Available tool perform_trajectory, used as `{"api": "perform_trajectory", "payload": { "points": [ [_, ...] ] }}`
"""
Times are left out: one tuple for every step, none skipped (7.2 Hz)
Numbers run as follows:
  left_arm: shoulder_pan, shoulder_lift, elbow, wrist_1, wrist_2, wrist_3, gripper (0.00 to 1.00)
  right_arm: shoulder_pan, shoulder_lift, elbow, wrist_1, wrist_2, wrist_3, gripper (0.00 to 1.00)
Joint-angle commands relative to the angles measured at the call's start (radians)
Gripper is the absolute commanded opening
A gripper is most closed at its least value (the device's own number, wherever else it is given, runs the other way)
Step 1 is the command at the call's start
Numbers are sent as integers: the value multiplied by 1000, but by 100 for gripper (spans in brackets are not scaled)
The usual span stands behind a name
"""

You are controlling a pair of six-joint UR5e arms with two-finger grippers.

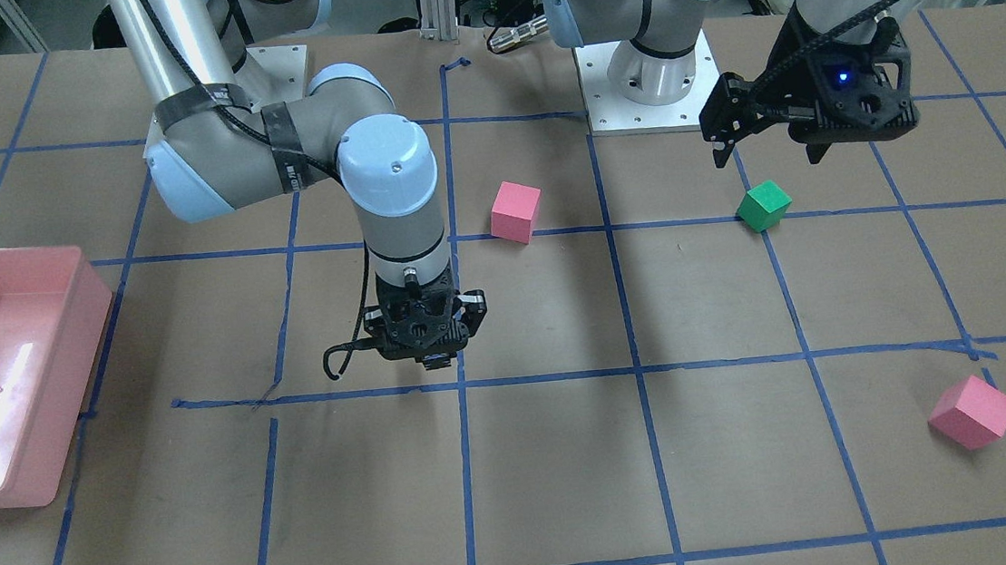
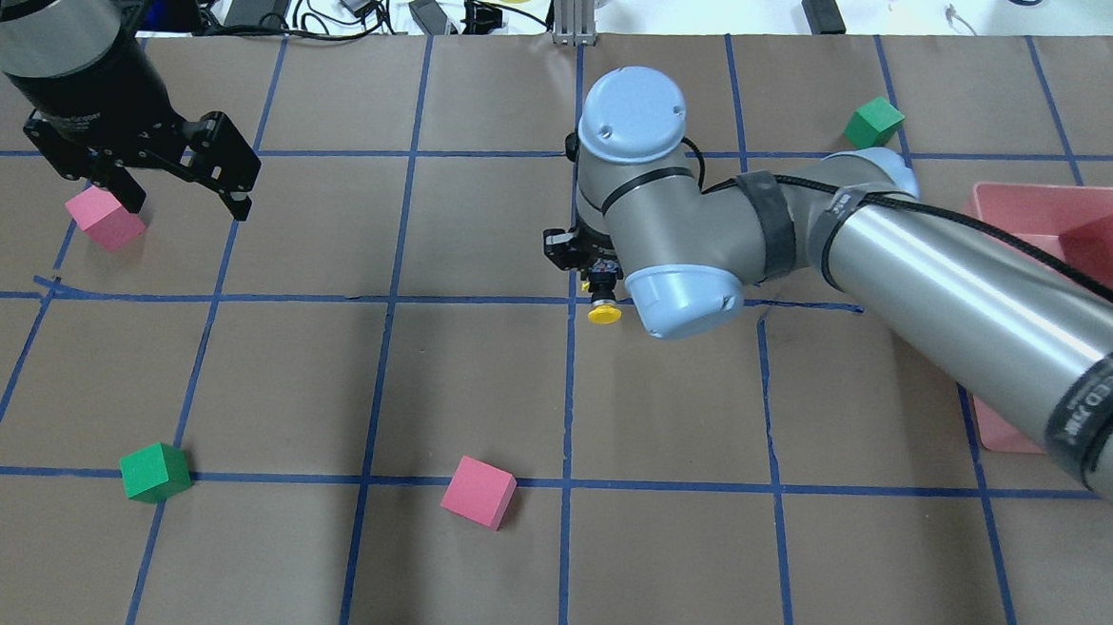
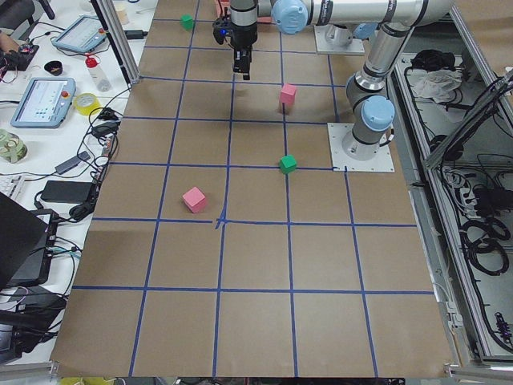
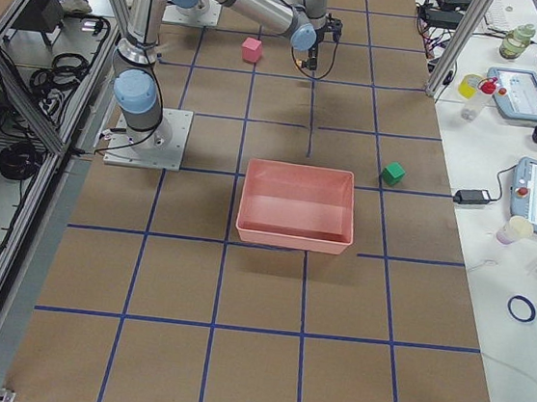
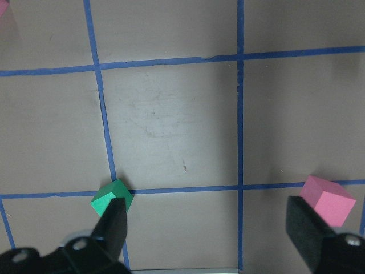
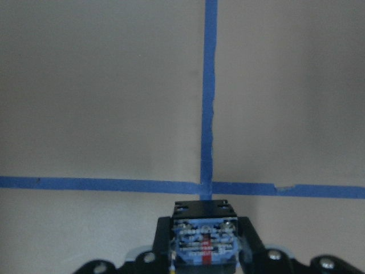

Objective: Align button upright
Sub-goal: 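Lift the button switch out of the tray and carry it to the table center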

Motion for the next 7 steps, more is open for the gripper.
{"api": "perform_trajectory", "payload": {
  "points": [
    [1, -1, 0, 0, 0, 0, 100, 10, 66, -55, -43, 3, 21, 0],
    [1, -1, 0, 0, 0, 0, 100, 10, 68, -54, -43, 1, 21, 0],
    [1, -1, 0, 0, 0, 0, 100, 10, 74, -57, -43, 0, 21, 0],
    [1, -1, 0, 0, 0, 0, 100, 10, 82, -52, -45, 1, 21, 0],
    [1, -1, 0, 0, 0, 0, 100, 10, 82, -42, -43, 4, 21, 6],
    [2, -1, 0, 0, 0, 2, 100, 10, 83, -36, -43, 4, 22, 10],
    [2, -1, 0, 0, 0, 17, 100, 10, 85, -39, -45, 4, 21, 10]
  ]
}}
